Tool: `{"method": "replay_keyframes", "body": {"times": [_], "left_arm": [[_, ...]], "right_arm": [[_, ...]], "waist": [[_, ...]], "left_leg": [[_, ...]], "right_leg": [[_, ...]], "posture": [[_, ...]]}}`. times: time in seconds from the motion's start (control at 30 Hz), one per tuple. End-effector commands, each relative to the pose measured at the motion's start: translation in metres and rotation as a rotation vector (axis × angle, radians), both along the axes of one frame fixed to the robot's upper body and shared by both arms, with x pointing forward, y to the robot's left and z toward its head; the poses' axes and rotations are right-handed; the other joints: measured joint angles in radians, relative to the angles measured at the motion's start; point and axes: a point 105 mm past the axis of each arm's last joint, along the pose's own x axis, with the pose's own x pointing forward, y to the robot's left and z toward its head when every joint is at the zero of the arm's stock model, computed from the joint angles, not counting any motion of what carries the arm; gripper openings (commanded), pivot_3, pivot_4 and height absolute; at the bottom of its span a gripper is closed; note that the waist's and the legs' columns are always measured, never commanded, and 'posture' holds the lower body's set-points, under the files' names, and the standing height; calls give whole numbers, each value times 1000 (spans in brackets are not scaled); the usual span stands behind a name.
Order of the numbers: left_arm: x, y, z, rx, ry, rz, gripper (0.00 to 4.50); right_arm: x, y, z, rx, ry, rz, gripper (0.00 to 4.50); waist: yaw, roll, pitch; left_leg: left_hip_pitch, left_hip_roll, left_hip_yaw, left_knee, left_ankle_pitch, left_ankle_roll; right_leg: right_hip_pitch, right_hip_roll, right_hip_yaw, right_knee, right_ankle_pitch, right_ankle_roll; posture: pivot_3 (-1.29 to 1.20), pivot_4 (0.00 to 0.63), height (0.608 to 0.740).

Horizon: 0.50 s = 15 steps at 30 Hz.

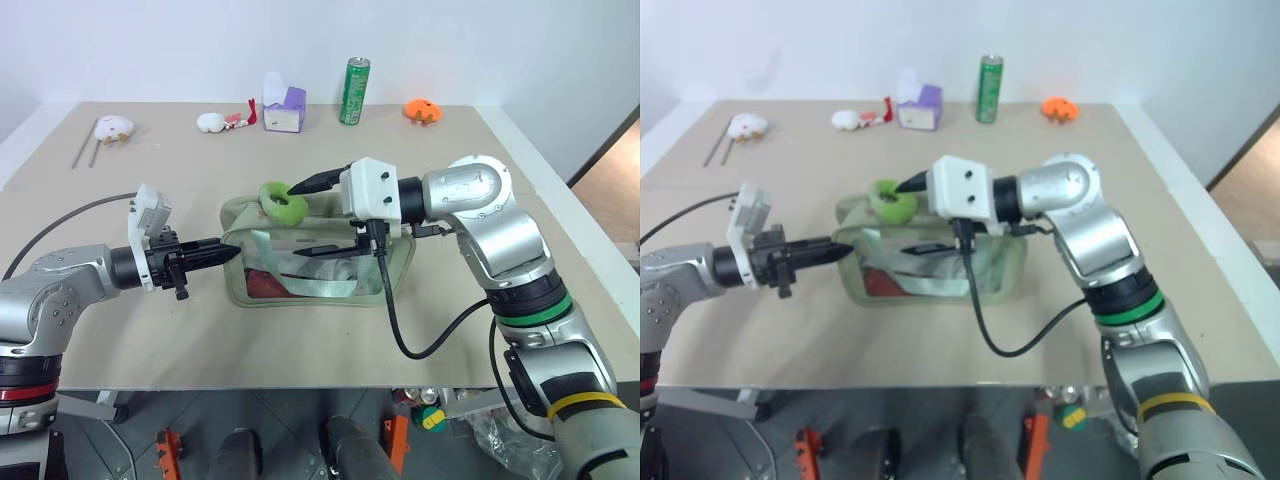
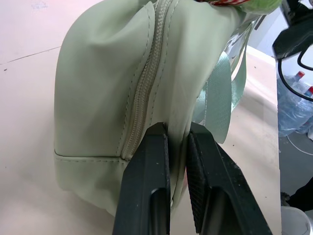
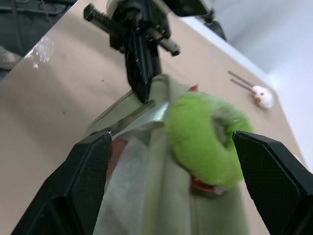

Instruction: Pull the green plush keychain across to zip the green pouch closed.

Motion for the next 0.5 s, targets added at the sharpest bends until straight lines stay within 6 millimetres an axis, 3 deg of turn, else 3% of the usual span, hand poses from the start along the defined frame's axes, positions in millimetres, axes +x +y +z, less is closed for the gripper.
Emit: {"method": "replay_keyframes", "body": {"times": [0.03, 0.5], "left_arm": [[-1, 0, 12, -26, -32, -12, 22], [-4, -3, 5, 23, -29, -17, 22]], "right_arm": [[-1, 0, 13, 16, -57, 4, 4139], [1, 1, 16, 28, -60, -1, 4139]], "waist": [[0, 0, 0], [0, 0, 0]], "left_leg": [[0, 0, 0, 0, 0, 0], [0, 0, 0, 0, 0, 0]], "right_leg": [[0, 0, 0, 0, 0, 0], [0, 0, 0, 0, 0, 0]], "posture": [[0, 150, 740], [0, 150, 740]]}}
